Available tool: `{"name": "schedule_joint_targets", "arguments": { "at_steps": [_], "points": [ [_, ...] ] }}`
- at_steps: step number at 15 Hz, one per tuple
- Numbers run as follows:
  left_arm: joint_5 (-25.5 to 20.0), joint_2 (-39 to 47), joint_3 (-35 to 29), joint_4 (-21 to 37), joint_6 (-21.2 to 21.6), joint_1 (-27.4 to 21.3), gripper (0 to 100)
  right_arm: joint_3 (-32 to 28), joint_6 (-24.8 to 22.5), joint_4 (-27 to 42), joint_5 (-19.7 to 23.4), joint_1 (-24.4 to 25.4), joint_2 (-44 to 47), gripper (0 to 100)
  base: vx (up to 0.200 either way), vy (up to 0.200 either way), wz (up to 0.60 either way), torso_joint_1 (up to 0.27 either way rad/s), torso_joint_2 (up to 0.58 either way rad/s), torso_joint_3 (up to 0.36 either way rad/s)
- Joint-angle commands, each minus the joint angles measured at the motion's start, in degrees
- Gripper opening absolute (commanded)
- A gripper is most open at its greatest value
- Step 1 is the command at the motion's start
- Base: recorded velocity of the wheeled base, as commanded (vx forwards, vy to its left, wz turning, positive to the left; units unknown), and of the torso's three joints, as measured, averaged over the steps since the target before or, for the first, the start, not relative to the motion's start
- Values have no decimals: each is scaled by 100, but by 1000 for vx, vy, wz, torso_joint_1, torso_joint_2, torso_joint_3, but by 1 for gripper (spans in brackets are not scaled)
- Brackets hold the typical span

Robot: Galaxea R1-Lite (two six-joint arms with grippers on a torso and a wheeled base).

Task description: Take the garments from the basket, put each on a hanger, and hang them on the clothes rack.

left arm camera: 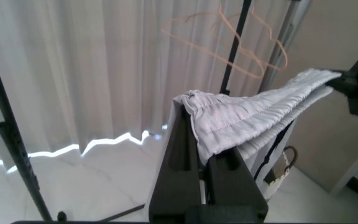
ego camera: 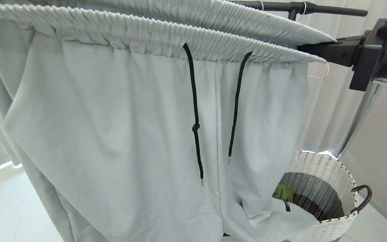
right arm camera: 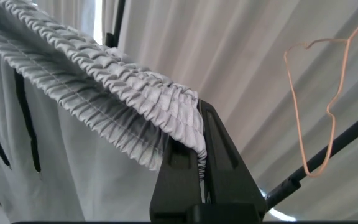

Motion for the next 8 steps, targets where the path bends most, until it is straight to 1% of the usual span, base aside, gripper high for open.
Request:
{"name": "schedule_joint_targets", "arguments": {
  "at_steps": [1, 3, 5, 6, 7, 8],
  "points": [
    [4, 112, -218, 1, -36, 130, 0, -71, -2, 5, 56, 2, 35, 0, 0, 0, 0, 0, 0, 0],
    [4, 121, -86, 1, -45, 218, 0, -71, -2, 5, 65, 2, 44, 0, 0, 0, 0, 0, 0, 0],
    [4, 129, 221, 1, -10, 218, 0, -45, -2, 23, 47, -6, 18, 0, 0, 0, 0, 0, 0, 0],
    [13, 138, 485, 1, 104, 218, 0, -10, -2, 67, 12, -41, -9, 0, 0, 0, 0, 0, 0, 0],
    [22, 138, 766, 1, 324, 209, 0, 61, -2, 146, -50, -138, -70, 0, 0, 0, 0, 0, 0, 0],
    [30, 147, 977, 1, 746, 121, 0, 175, -10, 242, -146, -261, -176, 0, 0, 0, 0, 0, 0, 0]
  ]
}}
